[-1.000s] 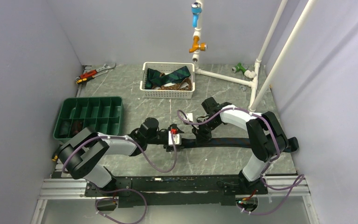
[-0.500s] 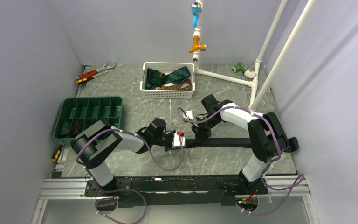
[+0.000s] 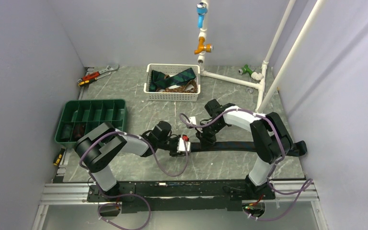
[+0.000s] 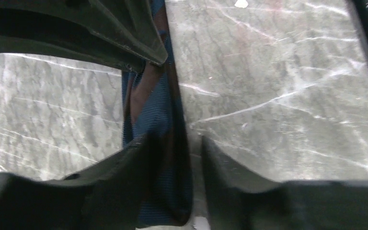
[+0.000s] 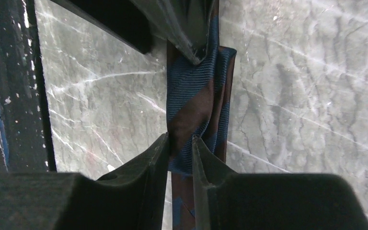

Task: Roll the ties
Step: Roll the tie at the center of the board.

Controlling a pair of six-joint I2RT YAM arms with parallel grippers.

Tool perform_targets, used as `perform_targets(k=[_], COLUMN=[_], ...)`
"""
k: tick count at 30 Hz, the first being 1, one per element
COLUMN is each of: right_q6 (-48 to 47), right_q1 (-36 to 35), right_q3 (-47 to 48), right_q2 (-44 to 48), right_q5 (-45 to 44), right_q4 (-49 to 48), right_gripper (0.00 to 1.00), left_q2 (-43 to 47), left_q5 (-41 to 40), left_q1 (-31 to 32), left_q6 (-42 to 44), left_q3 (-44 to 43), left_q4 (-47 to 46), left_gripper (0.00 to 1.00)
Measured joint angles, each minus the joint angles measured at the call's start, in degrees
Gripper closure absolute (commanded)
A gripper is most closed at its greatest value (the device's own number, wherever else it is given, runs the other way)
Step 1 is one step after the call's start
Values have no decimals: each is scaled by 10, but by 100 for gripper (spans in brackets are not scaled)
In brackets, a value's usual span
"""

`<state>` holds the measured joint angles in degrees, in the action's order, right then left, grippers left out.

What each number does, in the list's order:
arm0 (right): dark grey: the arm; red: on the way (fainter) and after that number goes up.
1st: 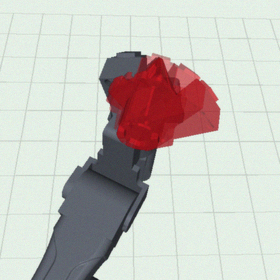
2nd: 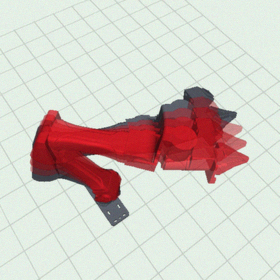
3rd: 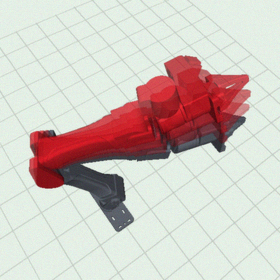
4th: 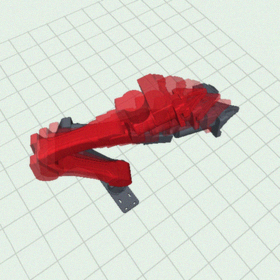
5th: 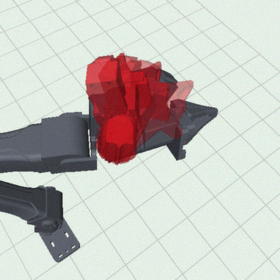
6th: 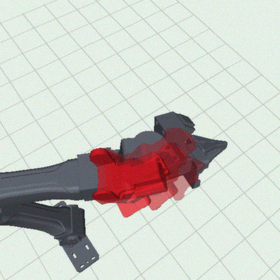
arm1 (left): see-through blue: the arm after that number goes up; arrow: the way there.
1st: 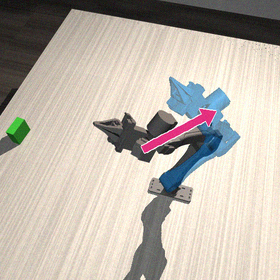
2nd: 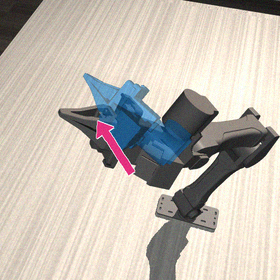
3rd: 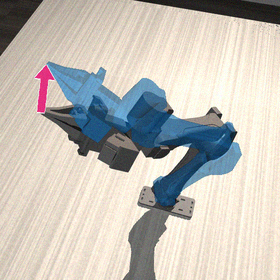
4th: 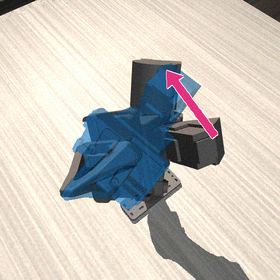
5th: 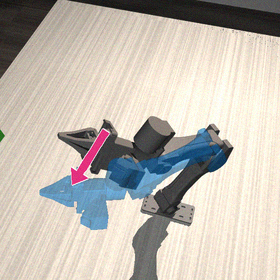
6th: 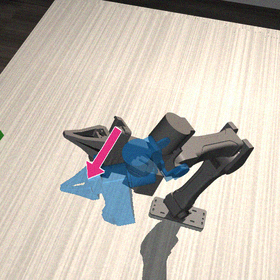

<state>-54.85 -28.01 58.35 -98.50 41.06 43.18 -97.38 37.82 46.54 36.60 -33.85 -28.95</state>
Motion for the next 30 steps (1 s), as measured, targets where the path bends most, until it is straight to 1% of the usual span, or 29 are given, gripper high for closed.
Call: perform_targets(k=[4, 6, 9, 12, 15, 17, 18, 20, 21, 23, 25, 30], right_q6=[-7, -10, -13, -14, -14, -14, -14, -13, -13, -12, -10, -9], right_q1=[1, 1, 1, 1, 1, 1, 1, 1, 1, 1, 1, 1], right_q3=[0, 0, -1, -2, -2, -2, -2, -2, -2, -2, -2, -1], right_q2=[-14, -12, -11, -11, -11, -11, -10, -7, -4, 5, 14, 12], right_q5=[-3, -3, -3, -3, -2, -2, -2, -2, -2, -1, -1, 0], right_q4=[0, 0, 0, 0, 0, 1, 1, 1, 2, 3, 5, 5], right_gripper=[79, 79, 79, 79, 79, 79, 79, 77, 74, 62, 59, 54], left_q2=[18, 23, 23, 7, -28, -48, -57, -65, -66, -66, -64, -55], left_q5=[9, 8, 3, -2, -6, -3, -2, -2, -1, 5, 13, 18], left_q1=[-4, -6, -7, -7, -7, -7, -7, -7, -7, -7, -6, -5], left_q6=[-16, -30, -48, -64, -79, -88, -91, -94, -92, -89, -82, -59], left_q3=[39, 53, 58, 51, 30, 7, -4, -14, -16, -16, -15, -14], left_q4=[-46, -66, -91, -121, -134, -136, -135, -132, -127, -118, -108, -83], left_gripper=[18, 11, 7, 8, 13, 20, 25, 44, 51, 61, 66, 68])
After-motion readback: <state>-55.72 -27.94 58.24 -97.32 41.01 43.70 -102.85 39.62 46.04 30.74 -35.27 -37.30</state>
